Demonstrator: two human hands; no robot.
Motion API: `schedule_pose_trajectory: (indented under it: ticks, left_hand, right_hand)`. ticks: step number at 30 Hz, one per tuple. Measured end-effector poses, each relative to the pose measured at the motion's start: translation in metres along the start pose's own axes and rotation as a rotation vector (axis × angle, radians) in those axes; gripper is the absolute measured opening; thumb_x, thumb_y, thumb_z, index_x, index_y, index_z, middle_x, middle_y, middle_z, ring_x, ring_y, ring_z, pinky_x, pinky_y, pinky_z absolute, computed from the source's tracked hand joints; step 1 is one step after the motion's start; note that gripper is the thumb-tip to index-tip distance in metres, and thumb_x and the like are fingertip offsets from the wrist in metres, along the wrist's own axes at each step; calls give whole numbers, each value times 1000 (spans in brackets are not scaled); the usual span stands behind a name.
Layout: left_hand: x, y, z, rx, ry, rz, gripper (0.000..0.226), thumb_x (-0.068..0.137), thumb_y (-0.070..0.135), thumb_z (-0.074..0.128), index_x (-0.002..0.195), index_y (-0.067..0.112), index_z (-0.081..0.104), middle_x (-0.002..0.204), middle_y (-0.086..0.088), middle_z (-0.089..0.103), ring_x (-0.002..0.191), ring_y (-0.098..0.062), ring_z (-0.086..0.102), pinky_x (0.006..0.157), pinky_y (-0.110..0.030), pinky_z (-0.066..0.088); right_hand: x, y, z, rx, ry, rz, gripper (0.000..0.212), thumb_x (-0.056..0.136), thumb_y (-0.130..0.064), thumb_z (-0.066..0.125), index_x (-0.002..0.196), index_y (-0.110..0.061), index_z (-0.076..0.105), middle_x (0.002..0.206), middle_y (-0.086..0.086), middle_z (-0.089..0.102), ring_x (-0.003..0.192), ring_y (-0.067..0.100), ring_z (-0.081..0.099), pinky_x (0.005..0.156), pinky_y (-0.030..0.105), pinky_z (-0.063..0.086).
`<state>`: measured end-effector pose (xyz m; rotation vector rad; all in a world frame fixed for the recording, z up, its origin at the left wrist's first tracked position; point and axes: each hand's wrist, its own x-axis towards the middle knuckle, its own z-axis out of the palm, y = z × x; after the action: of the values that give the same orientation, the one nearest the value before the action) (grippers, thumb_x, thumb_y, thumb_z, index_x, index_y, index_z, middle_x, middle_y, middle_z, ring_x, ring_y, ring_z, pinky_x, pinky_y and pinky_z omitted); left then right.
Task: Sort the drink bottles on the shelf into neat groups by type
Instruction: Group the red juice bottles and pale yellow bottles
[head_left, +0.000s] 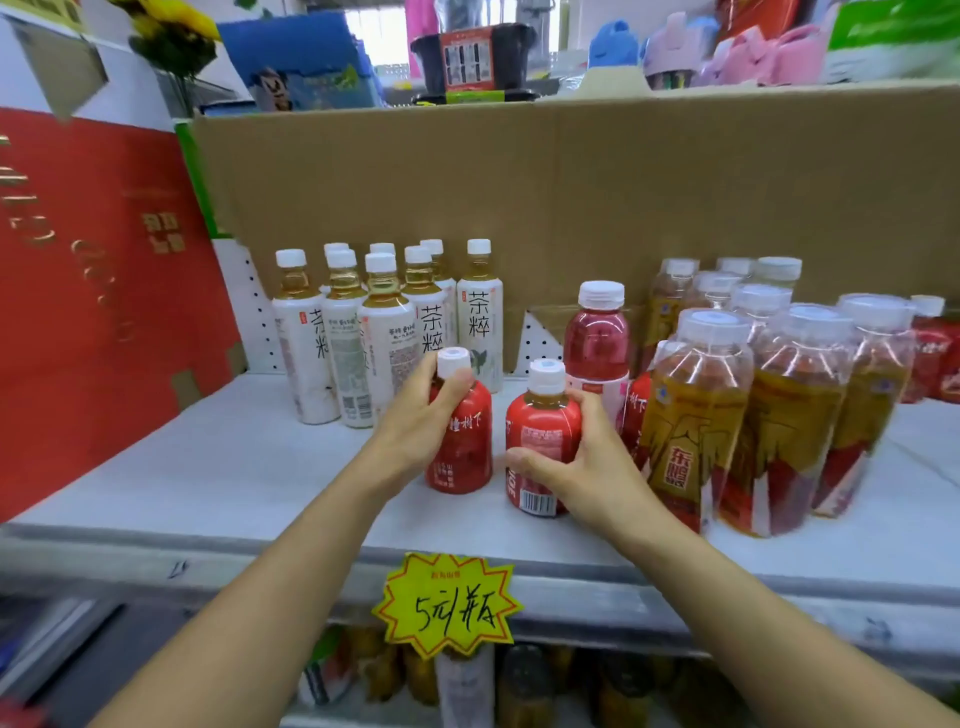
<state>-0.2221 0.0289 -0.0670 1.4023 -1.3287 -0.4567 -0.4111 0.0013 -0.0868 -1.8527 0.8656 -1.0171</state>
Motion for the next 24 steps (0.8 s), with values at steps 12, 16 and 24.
schedule_pose_trajectory:
  ticks: [12,16,24]
  left_hand:
    - [-47,29,-24,-376,107,-28,17,97,36,57,104,22,65,101,2,72,89,-11,70,70,-22,55]
    - [-66,44,-22,-424,22,-27,22,96,36,59,103,17,66,91,2,73,81,-12,72,72,-29,60]
    - [-87,72,19,-466,-129,-7,28,93,39,59,99,12,62,85,0,72,79,-15,70,77,-37,58]
  right_hand:
    - [-41,-29,12,51,230,-31,59,69,-27,86,116,-33,51,106,-7,65,86,-4,66,73,11,52]
    - [-67,-41,8,77,327,-45,54,66,-31,87,107,-38,52,103,-8,65,84,-7,65,66,7,50]
    - [-108,-49,-35,70,415,-2,70,56,-46,82,118,-27,54,104,-9,65,86,-6,66,64,10,53]
